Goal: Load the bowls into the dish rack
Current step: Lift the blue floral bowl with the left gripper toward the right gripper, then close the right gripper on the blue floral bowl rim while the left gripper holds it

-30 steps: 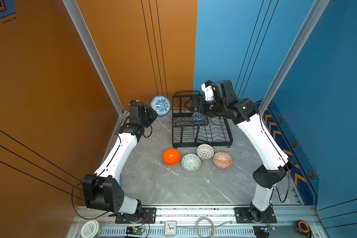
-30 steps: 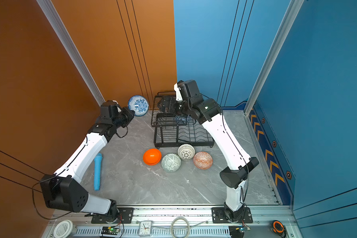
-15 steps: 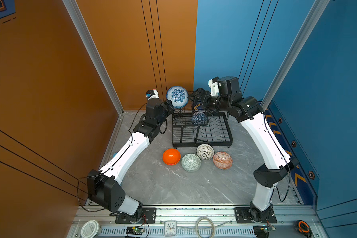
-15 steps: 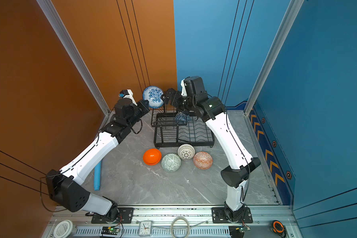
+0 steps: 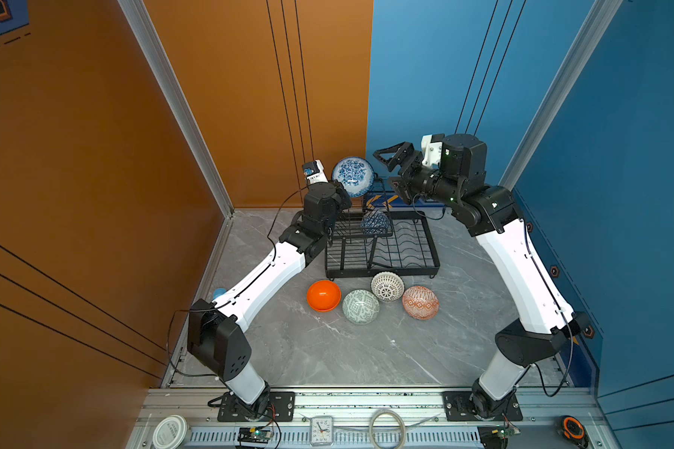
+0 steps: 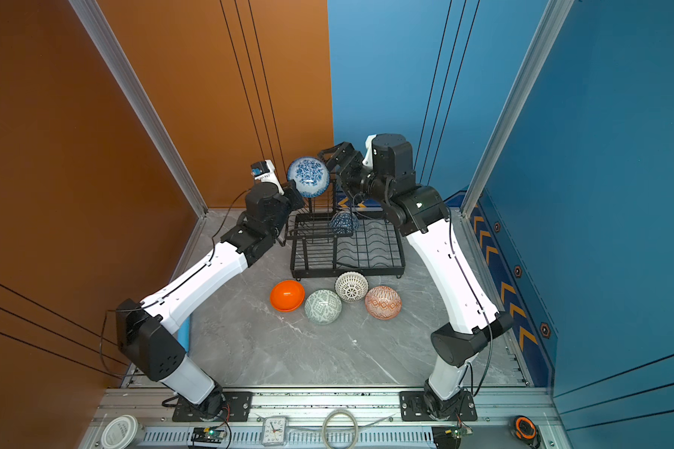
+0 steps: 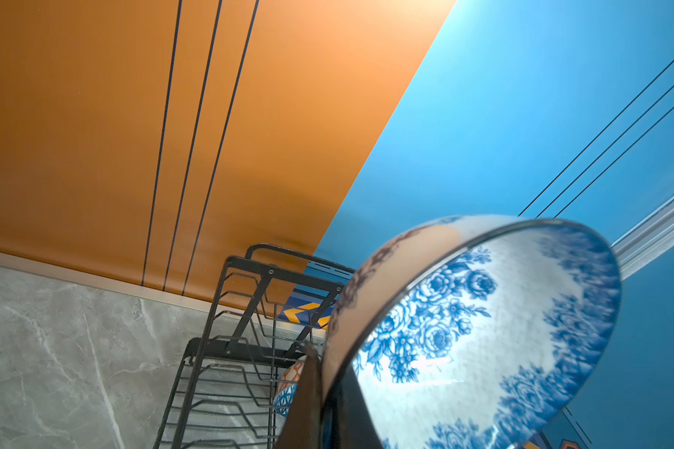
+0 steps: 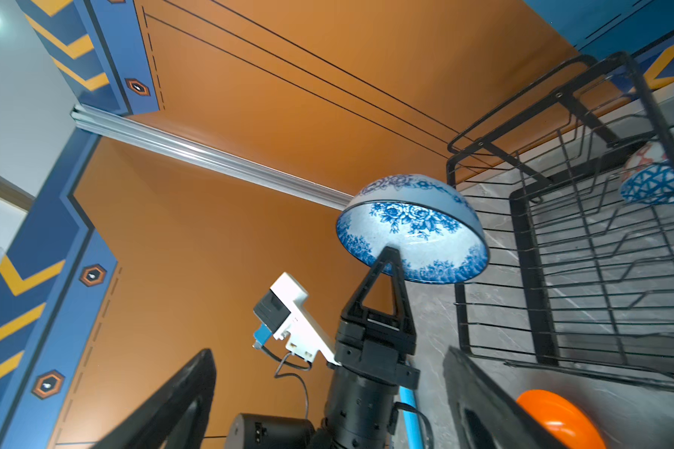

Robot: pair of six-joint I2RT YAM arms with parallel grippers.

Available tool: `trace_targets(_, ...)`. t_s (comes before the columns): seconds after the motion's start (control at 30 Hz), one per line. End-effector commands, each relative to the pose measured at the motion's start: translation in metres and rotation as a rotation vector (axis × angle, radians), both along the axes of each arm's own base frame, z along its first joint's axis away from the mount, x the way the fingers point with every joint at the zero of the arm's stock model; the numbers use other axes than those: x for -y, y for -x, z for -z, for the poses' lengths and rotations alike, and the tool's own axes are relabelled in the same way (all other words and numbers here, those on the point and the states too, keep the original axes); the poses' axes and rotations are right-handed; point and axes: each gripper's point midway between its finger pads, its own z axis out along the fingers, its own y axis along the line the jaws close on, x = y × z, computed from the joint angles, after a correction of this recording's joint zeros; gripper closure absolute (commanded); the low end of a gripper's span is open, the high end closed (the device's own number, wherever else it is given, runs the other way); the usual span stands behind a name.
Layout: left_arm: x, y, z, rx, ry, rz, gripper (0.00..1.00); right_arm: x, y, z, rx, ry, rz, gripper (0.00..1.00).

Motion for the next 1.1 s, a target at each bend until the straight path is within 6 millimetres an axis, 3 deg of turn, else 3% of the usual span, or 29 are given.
trace_targets(0.0,0.007,0.006,-0.054,0.167,0.022,-0.02,1.0,-0.01,-0.012,-0.008,-0.036,-0.14,-0.013,0.12)
trace_targets(0.17,0.025,0.009,-0.057,0.191,-0.01,-0.002,1.0,-0.01,-0.024,-0.013,-0.042,-0.201,0.003,0.15)
trace_targets(0.6,0.051,0.028,-0.063,0.264,-0.058,0.027,1.0,0.008,-0.057,0.011,-0.118,-0.224,0.125,0.29)
trace_targets(0.93,0.057,0.04,-0.06,0.293,-0.105,0.013,1.0,0.014,-0.068,0.02,-0.145,-0.23,0.167,0.51)
trace_targets(1.07,0.059,0.042,-0.059,0.296,-0.121,0.009,1.0,0.018,-0.071,0.023,-0.145,-0.223,0.181,0.66)
